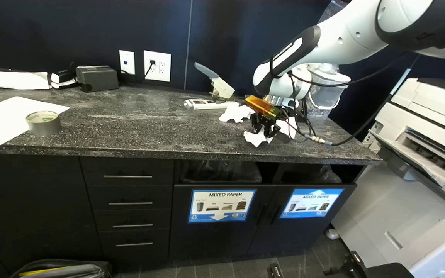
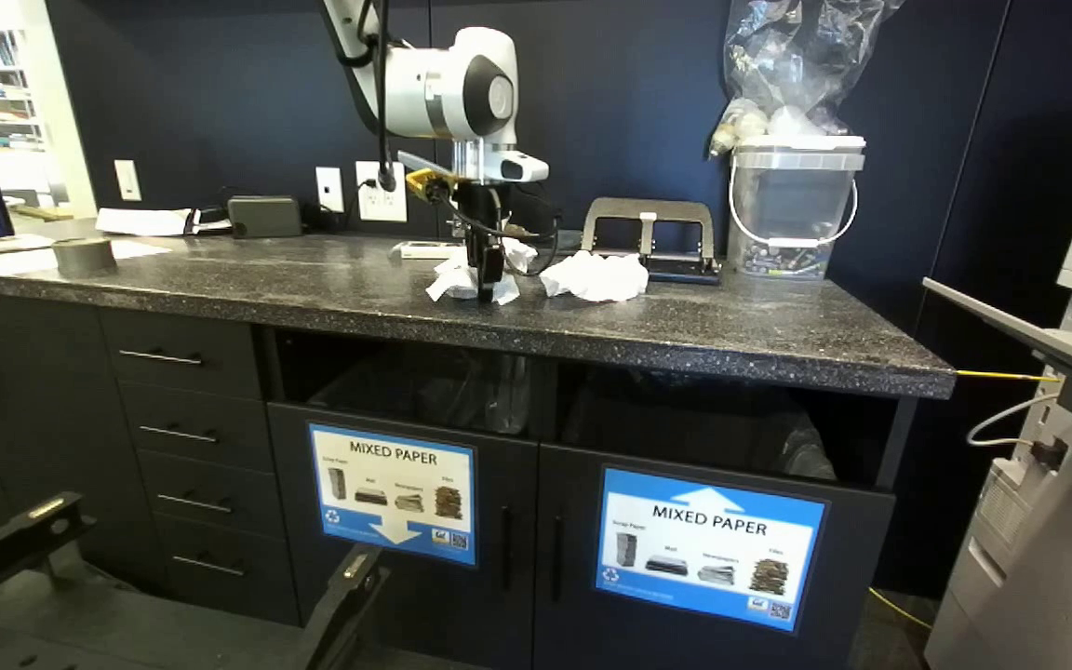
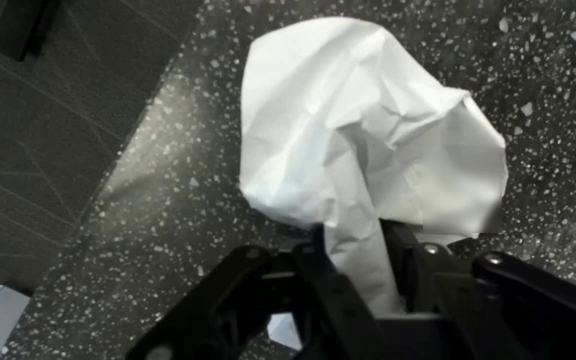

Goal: Put two papers in the bin to the right and two in the left

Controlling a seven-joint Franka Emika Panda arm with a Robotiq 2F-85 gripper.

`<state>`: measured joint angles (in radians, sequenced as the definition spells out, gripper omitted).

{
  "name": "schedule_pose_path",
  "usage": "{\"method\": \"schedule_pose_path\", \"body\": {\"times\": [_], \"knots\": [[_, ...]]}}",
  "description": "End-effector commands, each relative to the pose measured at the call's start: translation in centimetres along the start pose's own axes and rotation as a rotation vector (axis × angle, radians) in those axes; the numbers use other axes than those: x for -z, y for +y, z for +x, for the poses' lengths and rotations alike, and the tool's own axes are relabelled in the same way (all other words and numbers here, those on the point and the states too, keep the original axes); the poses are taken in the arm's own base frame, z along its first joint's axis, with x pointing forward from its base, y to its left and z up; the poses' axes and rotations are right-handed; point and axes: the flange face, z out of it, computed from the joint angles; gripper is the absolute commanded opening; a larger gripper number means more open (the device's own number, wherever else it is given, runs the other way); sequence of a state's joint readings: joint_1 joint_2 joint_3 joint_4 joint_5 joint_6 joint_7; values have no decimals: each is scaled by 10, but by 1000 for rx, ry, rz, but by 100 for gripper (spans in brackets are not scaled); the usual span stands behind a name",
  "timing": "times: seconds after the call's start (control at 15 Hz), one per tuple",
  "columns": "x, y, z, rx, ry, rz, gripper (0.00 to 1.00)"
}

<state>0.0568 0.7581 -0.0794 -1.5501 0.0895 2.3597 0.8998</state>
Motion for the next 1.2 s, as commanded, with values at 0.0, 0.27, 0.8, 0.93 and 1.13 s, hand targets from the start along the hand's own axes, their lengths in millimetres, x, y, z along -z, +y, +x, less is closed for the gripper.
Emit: {"method": "schedule_pose_path", "body": {"times": [0.0,0.27,0.8,0.93,1.13], "knots": [[-3,3,-15,113,-45,1,4],[2,14,-49,312,-92,8,4],[-5,82,-156,753,-200,-56,2],[-23,103,-178,864,-222,-82,2],[-54,128,-197,1006,-216,-113,2]]}}
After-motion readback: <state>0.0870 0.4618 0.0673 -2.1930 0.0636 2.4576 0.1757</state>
